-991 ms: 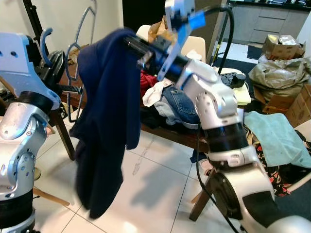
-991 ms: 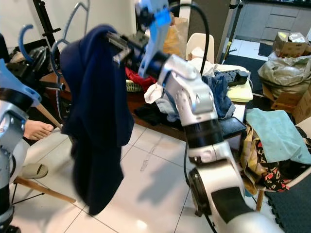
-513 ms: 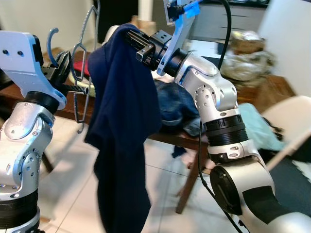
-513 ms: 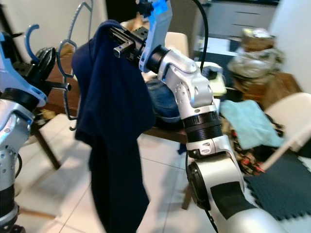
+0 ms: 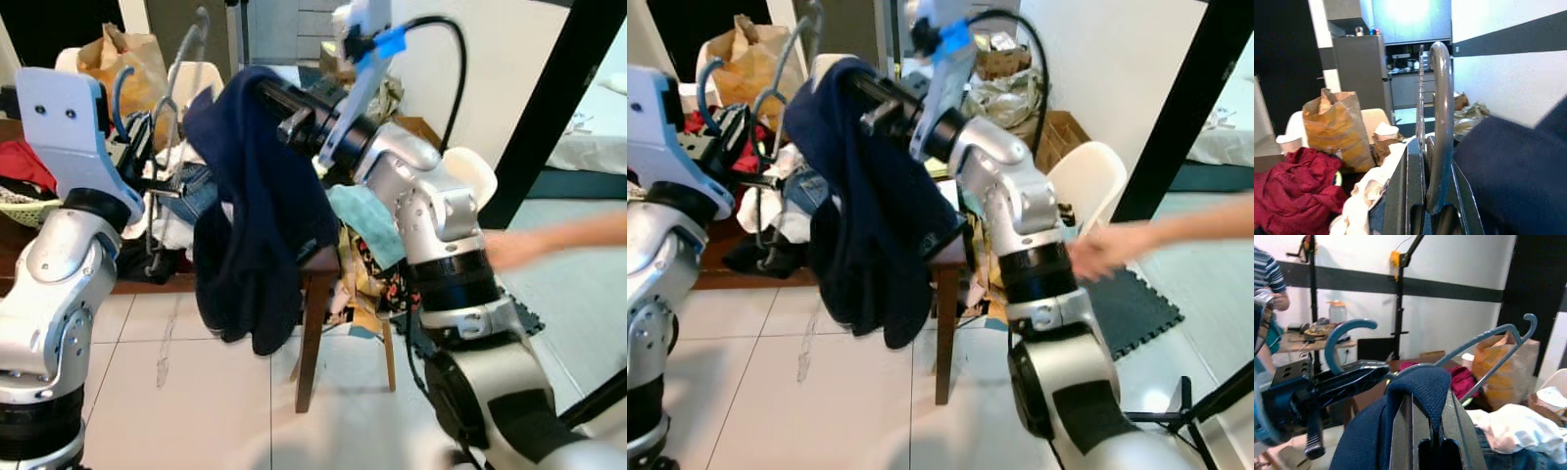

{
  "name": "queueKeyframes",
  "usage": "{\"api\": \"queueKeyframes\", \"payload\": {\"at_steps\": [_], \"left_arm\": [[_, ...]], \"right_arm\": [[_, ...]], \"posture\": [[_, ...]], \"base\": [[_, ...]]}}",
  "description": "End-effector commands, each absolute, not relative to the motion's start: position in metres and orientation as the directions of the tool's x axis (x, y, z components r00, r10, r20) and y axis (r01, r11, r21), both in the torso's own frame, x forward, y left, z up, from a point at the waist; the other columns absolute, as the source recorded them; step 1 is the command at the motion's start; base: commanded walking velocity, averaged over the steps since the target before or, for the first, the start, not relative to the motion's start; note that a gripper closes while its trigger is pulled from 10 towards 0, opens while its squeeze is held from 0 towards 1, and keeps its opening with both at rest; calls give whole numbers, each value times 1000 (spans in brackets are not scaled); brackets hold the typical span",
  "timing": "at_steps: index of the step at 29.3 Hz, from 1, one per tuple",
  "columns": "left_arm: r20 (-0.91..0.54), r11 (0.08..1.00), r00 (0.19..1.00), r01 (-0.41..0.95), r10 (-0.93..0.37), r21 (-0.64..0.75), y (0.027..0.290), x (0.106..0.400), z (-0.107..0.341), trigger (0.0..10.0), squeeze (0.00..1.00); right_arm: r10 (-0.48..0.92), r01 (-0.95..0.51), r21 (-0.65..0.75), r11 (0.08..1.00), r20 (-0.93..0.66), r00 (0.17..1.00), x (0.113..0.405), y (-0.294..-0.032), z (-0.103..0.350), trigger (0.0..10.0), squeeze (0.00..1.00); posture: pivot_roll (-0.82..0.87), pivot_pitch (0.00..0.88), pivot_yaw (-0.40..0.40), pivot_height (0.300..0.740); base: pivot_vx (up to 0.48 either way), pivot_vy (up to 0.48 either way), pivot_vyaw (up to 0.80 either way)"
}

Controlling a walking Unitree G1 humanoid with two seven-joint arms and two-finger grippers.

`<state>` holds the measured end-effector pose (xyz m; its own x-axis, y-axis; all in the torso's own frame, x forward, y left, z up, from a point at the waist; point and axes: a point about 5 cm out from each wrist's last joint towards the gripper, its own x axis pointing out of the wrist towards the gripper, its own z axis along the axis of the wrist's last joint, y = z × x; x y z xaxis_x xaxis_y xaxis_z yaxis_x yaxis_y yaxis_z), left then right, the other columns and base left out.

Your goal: Hang hanger

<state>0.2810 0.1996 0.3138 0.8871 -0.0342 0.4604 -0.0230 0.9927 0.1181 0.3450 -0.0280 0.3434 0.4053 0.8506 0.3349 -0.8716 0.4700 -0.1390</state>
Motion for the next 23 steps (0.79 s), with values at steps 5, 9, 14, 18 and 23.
{"api": "queueKeyframes", "payload": {"at_steps": [5, 9, 14, 18, 23], "left_arm": [[429, 985, 903, -68, -6, 157, 203, 282, 308, 10000, 0], [422, 983, 906, -88, 10, 164, 204, 283, 307, 10000, 0], [420, 981, 907, -106, 28, 163, 206, 284, 307, 10000, 0], [418, 980, 908, -109, 32, 163, 205, 284, 306, 10000, 0], [416, 981, 908, -112, 35, 160, 205, 285, 306, 10000, 0]], "right_arm": [[880, -889, -203, 411, 344, 328, 333, -23, 348, 10000, 0], [899, -902, -223, 369, 333, 285, 326, -21, 344, 10000, 0], [903, -908, -229, 352, 337, 265, 323, -21, 344, 10000, 0], [902, -905, -232, 356, 339, 268, 323, -22, 344, 10000, 0], [897, -902, -231, 366, 346, 275, 324, -23, 345, 10000, 0]], "posture": [[30, 0, -37, 736], [29, 0, -36, 736], [27, 0, -33, 736], [27, 0, -32, 736], [28, 0, -32, 736]], "base": [[0, 0, 0], [0, 0, 0], [0, 0, 0], [0, 0, 0], [0, 0, 0]]}}
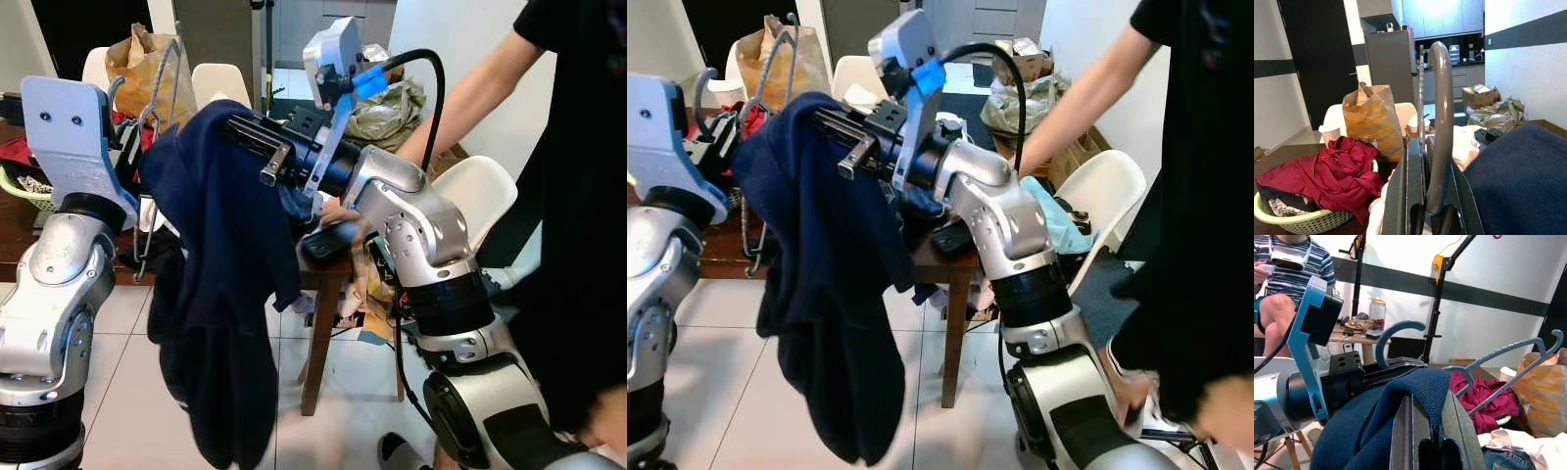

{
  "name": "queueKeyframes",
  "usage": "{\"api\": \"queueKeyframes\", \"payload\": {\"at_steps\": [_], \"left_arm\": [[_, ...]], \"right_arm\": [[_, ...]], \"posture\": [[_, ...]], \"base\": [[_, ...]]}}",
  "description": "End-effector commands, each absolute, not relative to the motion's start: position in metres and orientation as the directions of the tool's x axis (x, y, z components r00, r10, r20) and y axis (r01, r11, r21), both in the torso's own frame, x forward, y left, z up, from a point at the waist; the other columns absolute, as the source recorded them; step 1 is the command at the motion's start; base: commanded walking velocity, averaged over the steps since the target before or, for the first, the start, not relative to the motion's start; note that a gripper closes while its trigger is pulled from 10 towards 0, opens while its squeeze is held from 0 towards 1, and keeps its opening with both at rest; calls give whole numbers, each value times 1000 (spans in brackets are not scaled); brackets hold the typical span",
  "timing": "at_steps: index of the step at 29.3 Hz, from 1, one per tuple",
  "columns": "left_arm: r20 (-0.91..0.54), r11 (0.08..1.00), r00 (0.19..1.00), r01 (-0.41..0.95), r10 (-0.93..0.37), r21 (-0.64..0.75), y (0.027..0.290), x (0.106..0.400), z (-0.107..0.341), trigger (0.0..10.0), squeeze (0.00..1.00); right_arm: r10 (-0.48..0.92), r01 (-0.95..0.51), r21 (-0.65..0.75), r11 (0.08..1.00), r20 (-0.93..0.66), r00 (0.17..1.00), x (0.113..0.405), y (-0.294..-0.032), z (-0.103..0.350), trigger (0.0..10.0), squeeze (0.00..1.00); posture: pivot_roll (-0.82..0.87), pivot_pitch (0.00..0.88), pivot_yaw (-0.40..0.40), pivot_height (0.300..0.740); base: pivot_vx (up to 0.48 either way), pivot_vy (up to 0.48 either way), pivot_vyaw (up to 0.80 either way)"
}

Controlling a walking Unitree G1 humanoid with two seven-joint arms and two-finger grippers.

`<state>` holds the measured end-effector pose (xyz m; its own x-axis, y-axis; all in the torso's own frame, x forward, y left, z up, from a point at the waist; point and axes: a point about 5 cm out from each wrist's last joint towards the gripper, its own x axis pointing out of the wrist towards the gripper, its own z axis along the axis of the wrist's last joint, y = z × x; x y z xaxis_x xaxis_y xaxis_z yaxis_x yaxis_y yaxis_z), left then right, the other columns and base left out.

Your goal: Hang hanger

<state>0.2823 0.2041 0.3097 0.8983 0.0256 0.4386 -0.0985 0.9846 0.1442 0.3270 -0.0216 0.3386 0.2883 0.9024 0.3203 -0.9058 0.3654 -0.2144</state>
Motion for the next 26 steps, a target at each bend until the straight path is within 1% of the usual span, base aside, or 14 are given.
{"api": "queueKeyframes", "payload": {"at_steps": [1, 5, 8, 9, 11, 12, 15, 22, 25, 26], "left_arm": [[416, 981, 908, -112, 35, 160, 205, 285, 306, 10000, 0], [427, 981, 903, -120, 43, 155, 208, 282, 309, 10000, 0], [461, 972, 884, -171, 80, 159, 219, 278, 319, 10000, 0], [461, 972, 884, -171, 80, 159, 219, 278, 319, 10000, 0], [502, 949, 852, -264, 146, 171, 237, 272, 332, 10000, 0], [502, 949, 852, -264, 146, 171, 237, 272, 332, 10000, 0], [531, 925, 827, -329, 186, 188, 252, 265, 344, 10000, 0], [543, 914, 818, -351, 192, 204, 256, 261, 351, 10000, 0], [546, 915, 818, -345, 182, 211, 253, 261, 353, 10000, 0], [546, 915, 818, -345, 182, 211, 253, 261, 353, 10000, 0]], "right_arm": [[897, -902, -231, 366, 346, 275, 324, -23, 345, 10000, 0], [896, -904, -234, 358, 357, 263, 321, -22, 347, 10000, 0], [886, -908, -231, 351, 396, 242, 318, -23, 354, 10000, 0], [886, -908, -231, 351, 396, 242, 318, -23, 354, 10000, 0], [860, -904, -233, 358, 459, 222, 316, -26, 366, 10000, 0], [860, -904, -233, 358, 459, 222, 316, -26, 366, 10000, 0], [849, -889, -246, 385, 472, 237, 318, -29, 373, 10000, 0], [839, -874, -252, 415, 477, 261, 321, -30, 375, 10000, 0], [823, -857, -248, 452, 486, 293, 326, -31, 382, 10000, 0], [823, -857, -248, 452, 486, 293, 326, -31, 382, 10000, 0]], "posture": [[28, 0, -32, 736], [28, 0, -32, 736], [29, 0, -33, 736], [29, 0, -33, 736], [33, 0, -35, 736], [33, 0, -35, 736], [40, 0, -37, 736], [43, 0, -40, 736], [42, 0, -43, 736], [42, 0, -43, 736]], "base": [[0, 0, 0], [0, 0, 0], [341, 0, 0], [356, 0, 0], [354, 0, 0], [352, 0, 0], [341, 0, 0], [344, 0, 0], [344, 0, 0], [341, 0, 0]]}}
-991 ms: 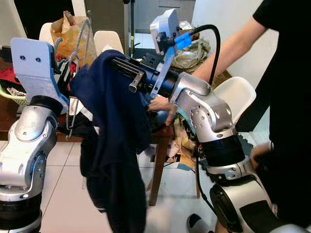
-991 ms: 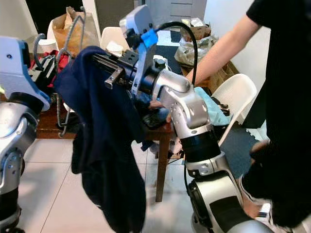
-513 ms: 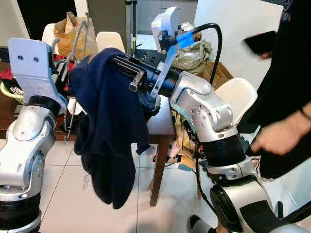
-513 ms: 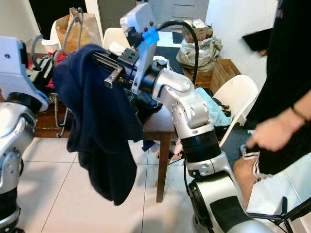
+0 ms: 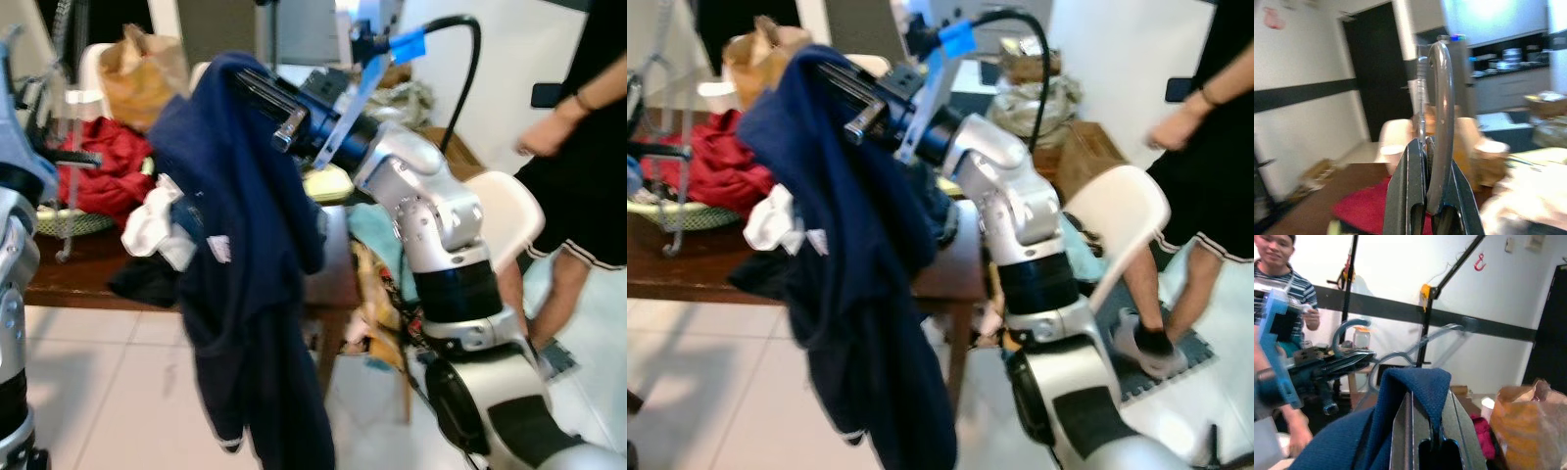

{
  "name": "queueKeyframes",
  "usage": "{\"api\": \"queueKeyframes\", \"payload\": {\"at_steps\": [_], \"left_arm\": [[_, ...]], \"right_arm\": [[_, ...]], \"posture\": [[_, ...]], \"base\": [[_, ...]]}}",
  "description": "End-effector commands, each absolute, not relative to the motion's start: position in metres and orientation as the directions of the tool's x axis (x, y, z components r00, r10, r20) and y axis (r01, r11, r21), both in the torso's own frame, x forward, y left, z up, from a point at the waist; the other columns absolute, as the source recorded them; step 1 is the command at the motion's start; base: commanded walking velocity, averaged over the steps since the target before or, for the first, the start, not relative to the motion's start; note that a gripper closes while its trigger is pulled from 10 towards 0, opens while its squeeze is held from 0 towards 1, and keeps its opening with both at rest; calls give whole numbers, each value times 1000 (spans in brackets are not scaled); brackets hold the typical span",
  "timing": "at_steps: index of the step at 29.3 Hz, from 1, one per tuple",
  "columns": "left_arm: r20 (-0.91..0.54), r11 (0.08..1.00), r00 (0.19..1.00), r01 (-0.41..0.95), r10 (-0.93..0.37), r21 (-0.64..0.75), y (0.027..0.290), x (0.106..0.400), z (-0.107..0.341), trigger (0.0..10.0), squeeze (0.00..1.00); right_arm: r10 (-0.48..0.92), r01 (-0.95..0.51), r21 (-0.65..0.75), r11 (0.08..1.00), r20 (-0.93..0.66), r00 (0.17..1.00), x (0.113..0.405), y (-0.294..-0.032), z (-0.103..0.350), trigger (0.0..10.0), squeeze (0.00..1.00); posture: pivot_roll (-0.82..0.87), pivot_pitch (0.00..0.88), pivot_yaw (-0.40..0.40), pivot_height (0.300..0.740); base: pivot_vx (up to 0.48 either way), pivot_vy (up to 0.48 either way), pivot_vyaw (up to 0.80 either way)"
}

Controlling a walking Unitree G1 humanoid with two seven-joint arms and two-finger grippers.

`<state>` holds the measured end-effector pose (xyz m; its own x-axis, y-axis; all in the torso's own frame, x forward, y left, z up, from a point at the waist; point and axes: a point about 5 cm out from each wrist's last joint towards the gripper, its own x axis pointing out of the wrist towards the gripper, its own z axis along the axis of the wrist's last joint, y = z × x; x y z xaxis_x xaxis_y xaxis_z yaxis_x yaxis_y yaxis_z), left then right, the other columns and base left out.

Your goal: Hang hanger

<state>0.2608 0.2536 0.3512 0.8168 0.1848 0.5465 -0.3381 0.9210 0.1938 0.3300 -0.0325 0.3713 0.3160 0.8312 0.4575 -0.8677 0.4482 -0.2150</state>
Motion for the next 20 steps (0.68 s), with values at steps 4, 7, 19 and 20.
{"api": "queueKeyframes", "payload": {"at_steps": [4, 7, 19, 20], "left_arm": [[555, 916, 815, -336, 168, 217, 247, 261, 355, 10000, 0], [570, 912, 806, -339, 157, 229, 243, 260, 359, 10000, 0], [574, 916, 804, -336, 157, 220, 237, 260, 359, 10000, 0], [574, 916, 804, -336, 157, 220, 237, 260, 359, 10000, 0]], "right_arm": [[811, -842, -260, 472, 503, 300, 330, -31, 393, 10000, 0], [806, -841, -273, 467, 524, 276, 329, -30, 406, 10000, 0], [788, -851, -294, 436, 582, 203, 324, -17, 438, 10000, 0], [788, -851, -294, 436, 582, 203, 324, -17, 438, 10000, 0]], "posture": [[42, 0, -44, 736], [45, 0, -46, 736], [52, 0, -57, 736], [52, 0, -57, 736]], "base": [[343, 0, 0], [350, 0, 0], [356, 0, 0], [368, 0, 0]]}}
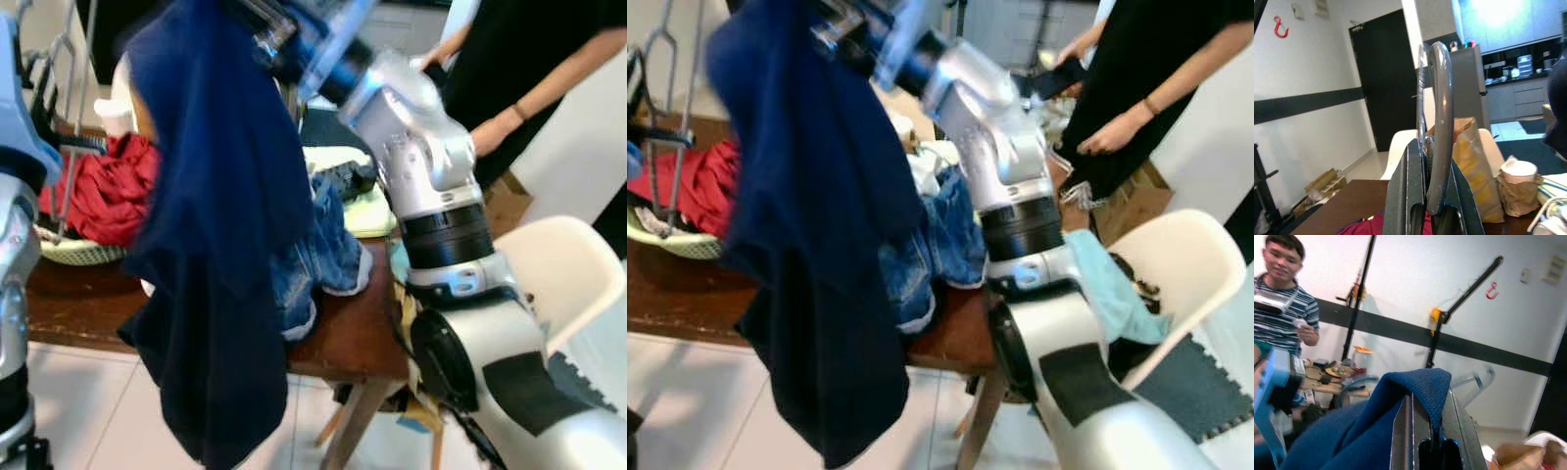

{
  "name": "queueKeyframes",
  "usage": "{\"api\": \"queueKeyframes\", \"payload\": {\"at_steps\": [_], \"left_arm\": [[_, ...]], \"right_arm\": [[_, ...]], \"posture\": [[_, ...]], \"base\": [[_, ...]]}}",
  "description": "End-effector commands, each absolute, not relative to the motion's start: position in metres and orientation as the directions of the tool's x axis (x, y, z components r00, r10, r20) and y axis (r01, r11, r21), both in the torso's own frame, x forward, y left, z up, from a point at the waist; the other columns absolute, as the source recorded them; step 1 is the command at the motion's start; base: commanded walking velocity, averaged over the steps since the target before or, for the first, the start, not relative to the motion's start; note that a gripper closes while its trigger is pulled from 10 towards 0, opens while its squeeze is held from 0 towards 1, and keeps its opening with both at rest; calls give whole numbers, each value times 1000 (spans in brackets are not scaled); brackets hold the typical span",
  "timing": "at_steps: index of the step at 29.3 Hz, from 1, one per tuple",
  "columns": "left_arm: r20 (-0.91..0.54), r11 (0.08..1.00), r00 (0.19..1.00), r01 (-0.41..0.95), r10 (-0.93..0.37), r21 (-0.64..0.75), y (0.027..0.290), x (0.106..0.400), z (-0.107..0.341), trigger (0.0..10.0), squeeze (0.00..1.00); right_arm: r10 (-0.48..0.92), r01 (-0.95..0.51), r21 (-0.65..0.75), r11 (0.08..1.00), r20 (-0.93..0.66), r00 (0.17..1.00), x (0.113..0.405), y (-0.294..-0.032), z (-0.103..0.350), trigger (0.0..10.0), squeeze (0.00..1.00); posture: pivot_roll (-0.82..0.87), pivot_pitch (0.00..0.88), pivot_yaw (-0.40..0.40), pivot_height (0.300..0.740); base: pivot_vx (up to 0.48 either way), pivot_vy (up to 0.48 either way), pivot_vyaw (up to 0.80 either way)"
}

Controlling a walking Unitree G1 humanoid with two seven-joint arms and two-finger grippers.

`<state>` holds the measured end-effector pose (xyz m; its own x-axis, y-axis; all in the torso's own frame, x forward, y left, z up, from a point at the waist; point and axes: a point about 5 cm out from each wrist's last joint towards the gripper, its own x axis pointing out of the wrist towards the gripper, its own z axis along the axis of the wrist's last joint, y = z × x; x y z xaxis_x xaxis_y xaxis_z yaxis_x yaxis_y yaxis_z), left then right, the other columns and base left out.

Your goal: Hang hanger

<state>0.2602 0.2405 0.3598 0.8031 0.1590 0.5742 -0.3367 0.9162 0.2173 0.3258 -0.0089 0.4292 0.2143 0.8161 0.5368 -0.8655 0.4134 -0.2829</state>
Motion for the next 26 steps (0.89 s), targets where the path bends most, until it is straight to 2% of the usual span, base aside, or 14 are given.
{"api": "queueKeyframes", "payload": {"at_steps": [1, 5, 7, 9, 12, 15, 17, 18, 22, 23, 24, 25, 26], "left_arm": [[572, 917, 805, -334, 157, 218, 235, 260, 358, 10000, 0], [570, 919, 806, -331, 157, 215, 233, 261, 357, 10000, 0], [570, 920, 807, -328, 156, 213, 232, 261, 357, 10000, 0], [569, 923, 808, -323, 154, 210, 230, 262, 356, 10000, 0], [567, 923, 809, -322, 154, 209, 230, 263, 356, 10000, 0], [562, 933, 813, -305, 152, 189, 228, 264, 354, 10000, 0], [562, 933, 813, -305, 152, 189, 228, 264, 354, 10000, 0], [562, 935, 813, -302, 151, 187, 227, 264, 354, 10000, 0], [562, 935, 814, -301, 150, 186, 226, 264, 353, 10000, 0], [559, 936, 815, -300, 151, 184, 225, 264, 352, 10000, 0], [559, 936, 815, -300, 151, 184, 225, 264, 352, 10000, 0], [556, 939, 817, -295, 151, 178, 224, 265, 351, 10000, 0], [556, 939, 817, -295, 151, 178, 224, 265, 351, 10000, 0]], "right_arm": [[779, -850, -297, 434, 597, 190, 323, -15, 447, 10000, 0], [764, -846, -296, 442, 619, 183, 323, -13, 460, 10000, 0], [733, -827, -276, 489, 644, 218, 327, -12, 474, 10000, 0], [685, -779, -248, 576, 666, 295, 334, -16, 482, 10000, 0], [669, -766, -235, 599, 672, 318, 337, -17, 484, 10000, 0], [606, -668, -217, 712, 670, 429, 347, -24, 490, 10000, 0], [606, -668, -217, 712, 670, 429, 347, -24, 490, 10000, 0], [593, -637, -213, 741, 652, 473, 352, -25, 488, 10000, 0], [597, -591, -240, 770, 597, 536, 359, -22, 478, 10000, 0], [611, -564, -275, 779, 539, 580, 366, -18, 466, 10000, 0], [611, -564, -275, 779, 539, 580, 366, -18, 466, 10000, 0], [610, -516, -325, 792, 449, 653, 376, -16, 445, 10000, 0], [610, -516, -325, 792, 449, 653, 376, -16, 445, 10000, 0]], "posture": [[53, 0, -58, 736], [55, 0, -58, 736], [54, 0, -57, 736], [57, 0, -62, 736], [57, 0, -61, 736], [59, 0, -64, 736], [59, 0, -64, 736], [61, 0, -67, 736], [62, 0, -66, 736], [60, 0, -63, 736], [60, 0, -63, 736], [59, 0, -59, 736], [59, 0, -59, 736]], "base": [[360, 0, 0], [362, 0, 0], [364, 0, 0], [364, 0, 0], [364, 0, 0], [360, 0, 0], [360, 0, 0], [364, 0, 0], [354, 0, 0], [311, 0, 0], [311, 0, 0], [255, 0, 0], [255, 0, 0]]}}
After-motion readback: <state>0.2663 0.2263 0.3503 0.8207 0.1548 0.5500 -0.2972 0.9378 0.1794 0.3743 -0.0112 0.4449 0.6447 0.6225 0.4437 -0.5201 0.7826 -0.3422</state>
